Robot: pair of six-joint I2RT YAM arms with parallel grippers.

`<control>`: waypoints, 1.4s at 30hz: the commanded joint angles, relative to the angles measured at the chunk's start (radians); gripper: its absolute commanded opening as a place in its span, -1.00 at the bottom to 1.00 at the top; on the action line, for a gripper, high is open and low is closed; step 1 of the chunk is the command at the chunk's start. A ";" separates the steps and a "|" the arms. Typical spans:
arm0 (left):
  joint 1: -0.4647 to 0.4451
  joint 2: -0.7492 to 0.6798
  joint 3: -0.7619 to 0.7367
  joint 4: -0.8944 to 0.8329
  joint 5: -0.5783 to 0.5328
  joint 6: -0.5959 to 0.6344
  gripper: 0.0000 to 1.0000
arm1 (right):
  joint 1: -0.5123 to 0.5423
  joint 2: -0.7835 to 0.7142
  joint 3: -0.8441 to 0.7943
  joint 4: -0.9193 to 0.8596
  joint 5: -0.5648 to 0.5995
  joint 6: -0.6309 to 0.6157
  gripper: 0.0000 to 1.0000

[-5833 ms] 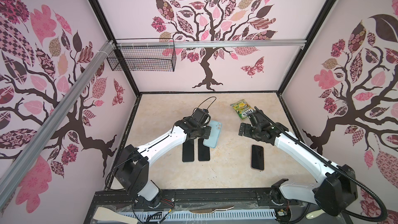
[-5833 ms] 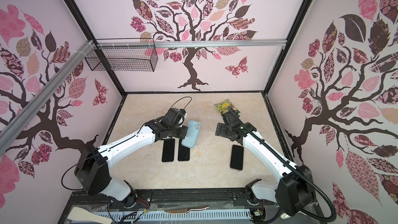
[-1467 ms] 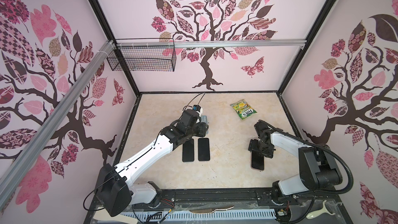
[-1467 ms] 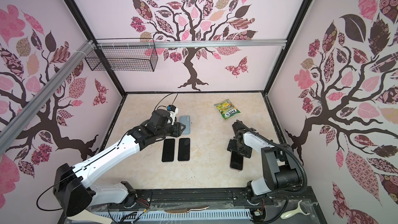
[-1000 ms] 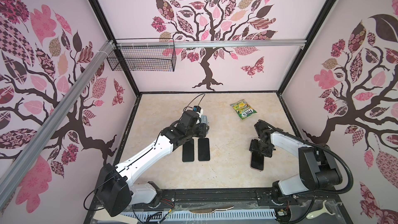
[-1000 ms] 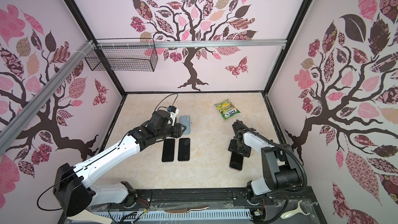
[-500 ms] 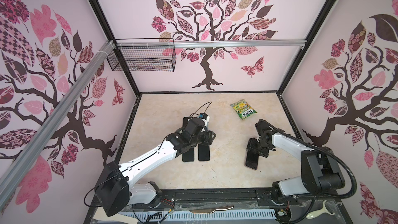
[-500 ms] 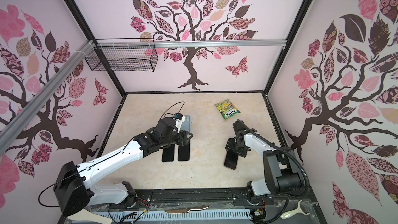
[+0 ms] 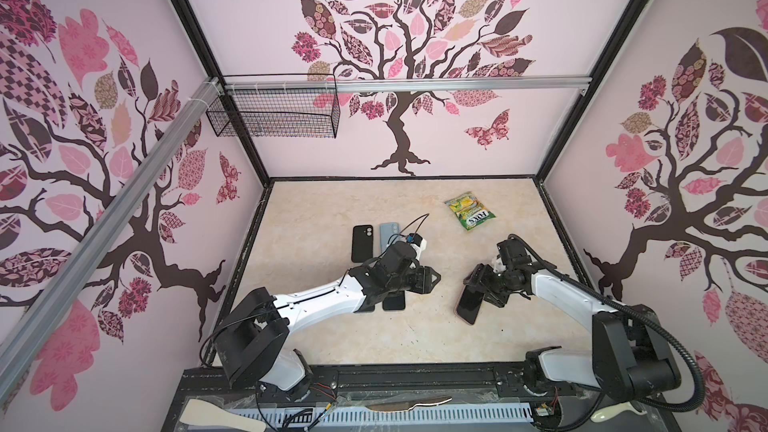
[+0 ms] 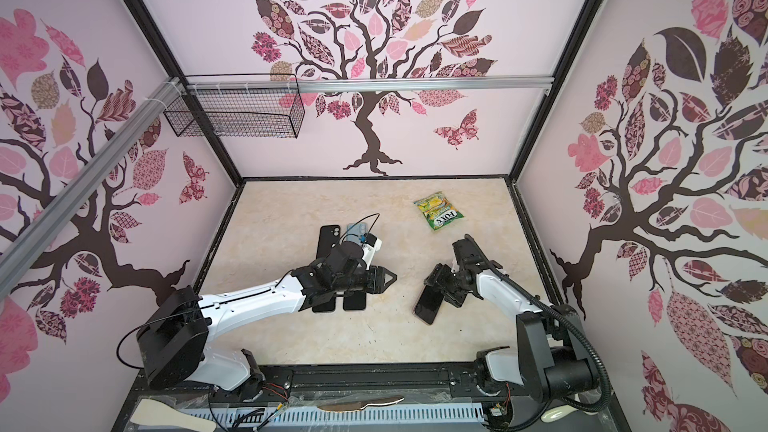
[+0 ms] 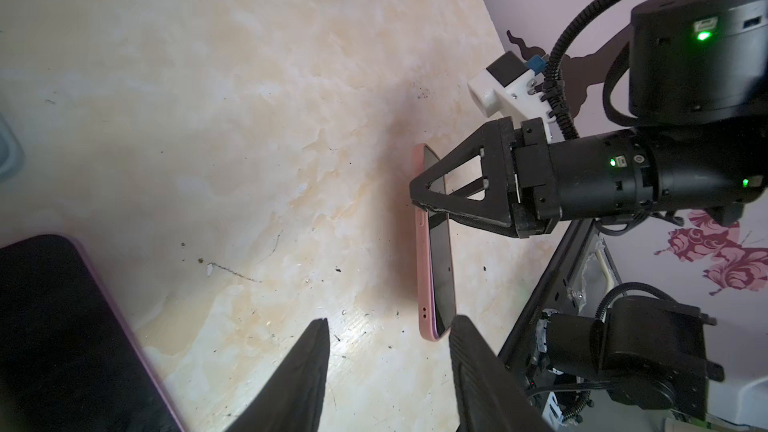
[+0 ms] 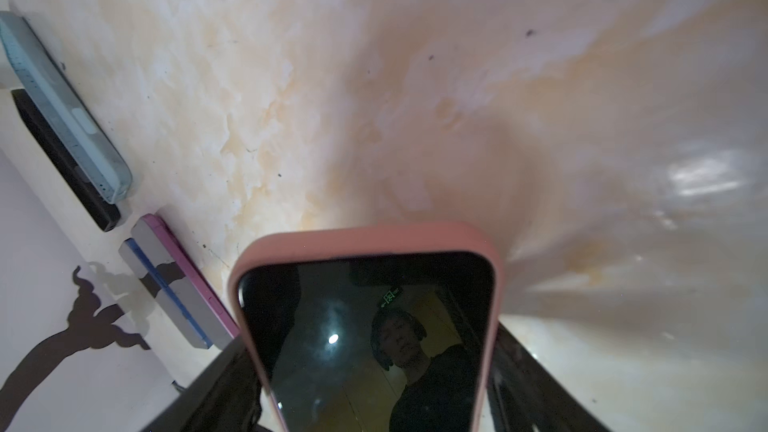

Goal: Take the phone out of the phone case
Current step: 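Grasp the pink-cased phone with the left gripper while the right releases it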

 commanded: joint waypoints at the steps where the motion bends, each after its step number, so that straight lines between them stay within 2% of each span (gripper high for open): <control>1: -0.008 0.028 -0.032 0.097 0.062 -0.026 0.02 | 0.001 -0.068 -0.016 0.100 -0.105 0.108 -0.36; 6: -0.027 0.065 -0.030 0.137 0.105 -0.022 0.06 | 0.002 -0.121 -0.056 0.180 -0.146 0.205 -0.38; 14: -0.078 0.110 -0.030 0.196 0.140 -0.026 0.07 | 0.002 -0.166 -0.054 0.203 -0.167 0.270 -0.39; 21: -0.091 0.131 -0.013 0.211 0.146 -0.029 -0.26 | 0.002 -0.191 -0.077 0.244 -0.195 0.350 -0.41; 30: -0.092 0.120 -0.019 0.190 0.099 -0.024 -0.52 | 0.001 -0.222 -0.086 0.251 -0.202 0.382 -0.42; 35: -0.092 0.115 -0.012 0.167 0.069 -0.013 -0.78 | 0.001 -0.229 -0.086 0.257 -0.201 0.377 -0.40; 39: -0.092 0.109 0.004 0.141 0.067 -0.006 -1.00 | 0.002 -0.240 -0.088 0.251 -0.192 0.373 -0.29; 42: -0.092 0.093 0.022 0.107 0.055 0.008 -1.00 | 0.002 -0.268 -0.082 0.245 -0.177 0.365 -0.04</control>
